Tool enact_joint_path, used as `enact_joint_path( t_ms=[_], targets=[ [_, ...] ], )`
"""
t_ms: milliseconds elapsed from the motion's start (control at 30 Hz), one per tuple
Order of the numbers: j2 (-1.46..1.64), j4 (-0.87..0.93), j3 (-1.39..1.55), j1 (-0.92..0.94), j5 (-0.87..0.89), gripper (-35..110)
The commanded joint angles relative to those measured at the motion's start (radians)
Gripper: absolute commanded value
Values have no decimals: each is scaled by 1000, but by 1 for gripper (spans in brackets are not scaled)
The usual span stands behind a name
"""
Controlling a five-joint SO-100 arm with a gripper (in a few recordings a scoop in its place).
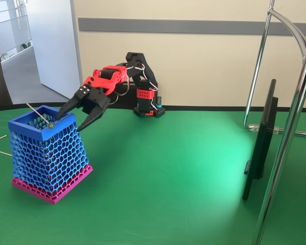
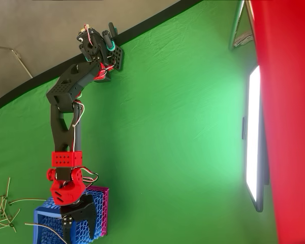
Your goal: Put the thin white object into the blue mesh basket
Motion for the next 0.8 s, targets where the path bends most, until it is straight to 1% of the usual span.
enact_joint_path(
  t_ms=[0,200,333,367,533,600,767],
  targets=[
    [106,-35,31,-31,-17,31],
    [166,-29,54,-98,-100,31],
    [236,-52,137,-167,-209,31],
    [262,-63,173,-190,-250,29],
    [446,-173,460,-279,-454,26],
    [543,-219,594,-313,-554,22],
    [792,-322,939,-387,-775,22]
  ],
)
